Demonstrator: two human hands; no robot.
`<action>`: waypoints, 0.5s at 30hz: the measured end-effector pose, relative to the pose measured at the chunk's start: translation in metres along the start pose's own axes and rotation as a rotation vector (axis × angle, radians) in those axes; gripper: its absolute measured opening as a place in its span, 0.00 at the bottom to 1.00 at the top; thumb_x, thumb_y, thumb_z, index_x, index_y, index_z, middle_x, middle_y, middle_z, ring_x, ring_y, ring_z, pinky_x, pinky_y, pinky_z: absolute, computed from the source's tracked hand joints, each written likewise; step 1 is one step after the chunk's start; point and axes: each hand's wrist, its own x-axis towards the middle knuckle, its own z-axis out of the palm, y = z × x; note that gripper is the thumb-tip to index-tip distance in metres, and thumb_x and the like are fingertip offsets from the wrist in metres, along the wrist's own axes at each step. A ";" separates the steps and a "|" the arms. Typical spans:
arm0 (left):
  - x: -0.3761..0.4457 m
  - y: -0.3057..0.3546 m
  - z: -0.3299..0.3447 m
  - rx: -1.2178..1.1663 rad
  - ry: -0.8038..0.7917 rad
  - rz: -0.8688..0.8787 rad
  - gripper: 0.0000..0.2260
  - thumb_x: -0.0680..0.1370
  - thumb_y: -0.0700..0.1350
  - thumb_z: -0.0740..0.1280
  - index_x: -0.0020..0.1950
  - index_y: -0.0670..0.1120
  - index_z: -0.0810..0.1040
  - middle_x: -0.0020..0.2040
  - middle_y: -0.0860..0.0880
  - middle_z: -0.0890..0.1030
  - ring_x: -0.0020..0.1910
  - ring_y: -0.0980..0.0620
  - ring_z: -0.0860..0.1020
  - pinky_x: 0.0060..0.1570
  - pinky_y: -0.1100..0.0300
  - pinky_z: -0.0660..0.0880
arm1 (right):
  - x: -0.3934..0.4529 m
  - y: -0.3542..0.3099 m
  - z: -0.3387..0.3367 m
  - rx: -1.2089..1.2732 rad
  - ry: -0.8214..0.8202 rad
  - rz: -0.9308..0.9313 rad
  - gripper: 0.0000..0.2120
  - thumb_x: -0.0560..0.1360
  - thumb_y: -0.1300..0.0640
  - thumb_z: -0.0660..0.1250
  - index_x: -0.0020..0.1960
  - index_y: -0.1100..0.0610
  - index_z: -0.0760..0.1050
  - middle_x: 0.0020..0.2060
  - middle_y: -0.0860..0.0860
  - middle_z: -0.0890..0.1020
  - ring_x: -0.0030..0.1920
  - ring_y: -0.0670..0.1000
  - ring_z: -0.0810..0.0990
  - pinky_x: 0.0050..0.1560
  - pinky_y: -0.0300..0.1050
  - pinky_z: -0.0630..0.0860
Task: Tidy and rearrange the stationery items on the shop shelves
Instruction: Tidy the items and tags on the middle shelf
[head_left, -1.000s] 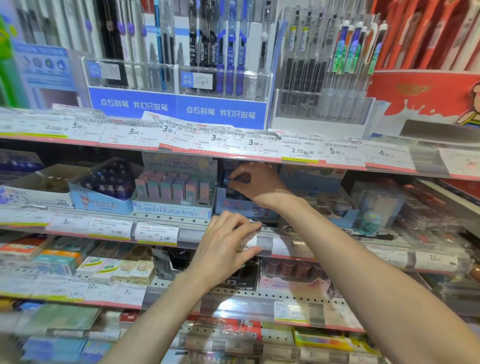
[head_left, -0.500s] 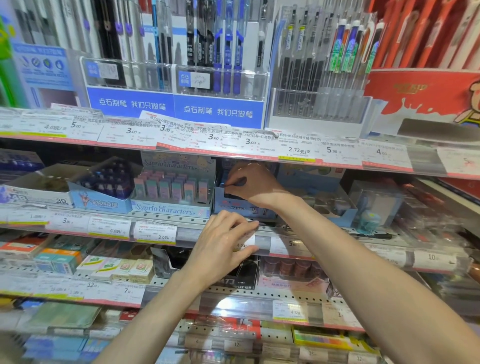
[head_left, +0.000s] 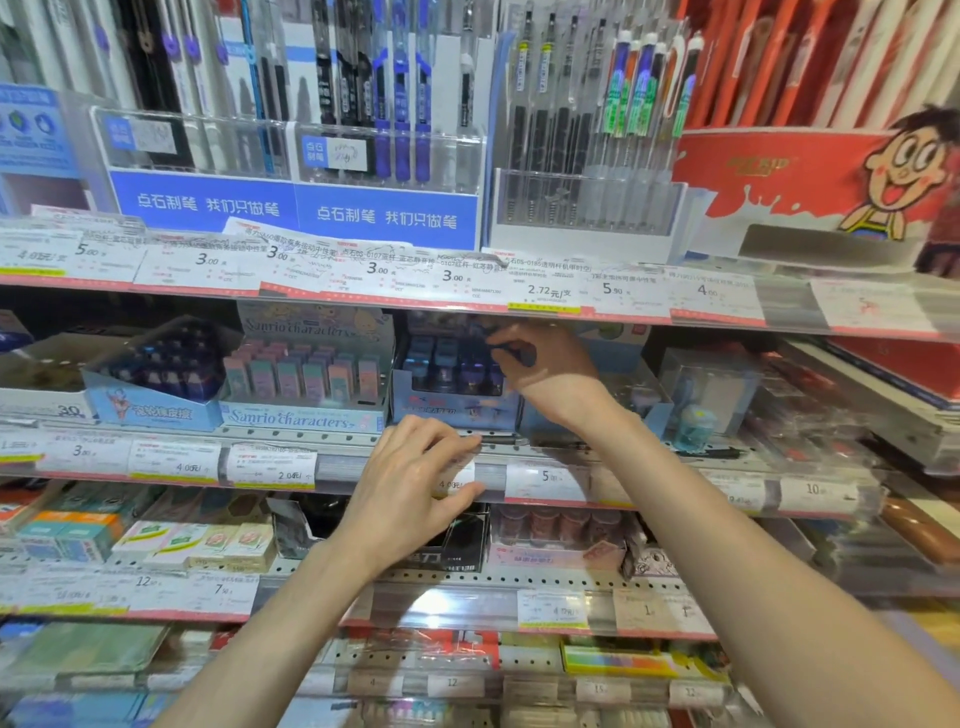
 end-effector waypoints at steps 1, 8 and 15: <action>0.000 0.000 0.001 0.003 0.006 -0.001 0.21 0.74 0.57 0.73 0.63 0.50 0.79 0.52 0.55 0.77 0.53 0.52 0.73 0.53 0.54 0.72 | -0.003 0.011 -0.008 -0.069 0.006 0.031 0.11 0.80 0.55 0.65 0.59 0.51 0.82 0.57 0.50 0.84 0.57 0.53 0.81 0.58 0.43 0.75; 0.001 0.000 0.002 0.007 0.016 -0.002 0.20 0.74 0.57 0.73 0.61 0.49 0.79 0.52 0.55 0.77 0.52 0.51 0.74 0.51 0.52 0.73 | -0.012 0.063 -0.047 -0.360 -0.064 0.215 0.15 0.80 0.59 0.62 0.64 0.53 0.79 0.66 0.54 0.78 0.65 0.59 0.76 0.65 0.49 0.72; 0.000 0.001 0.001 -0.001 0.000 -0.015 0.21 0.75 0.60 0.69 0.62 0.49 0.79 0.52 0.55 0.77 0.53 0.50 0.74 0.52 0.51 0.73 | -0.008 0.072 -0.052 -0.342 -0.172 0.233 0.14 0.82 0.56 0.60 0.66 0.50 0.78 0.69 0.53 0.75 0.68 0.57 0.73 0.67 0.46 0.68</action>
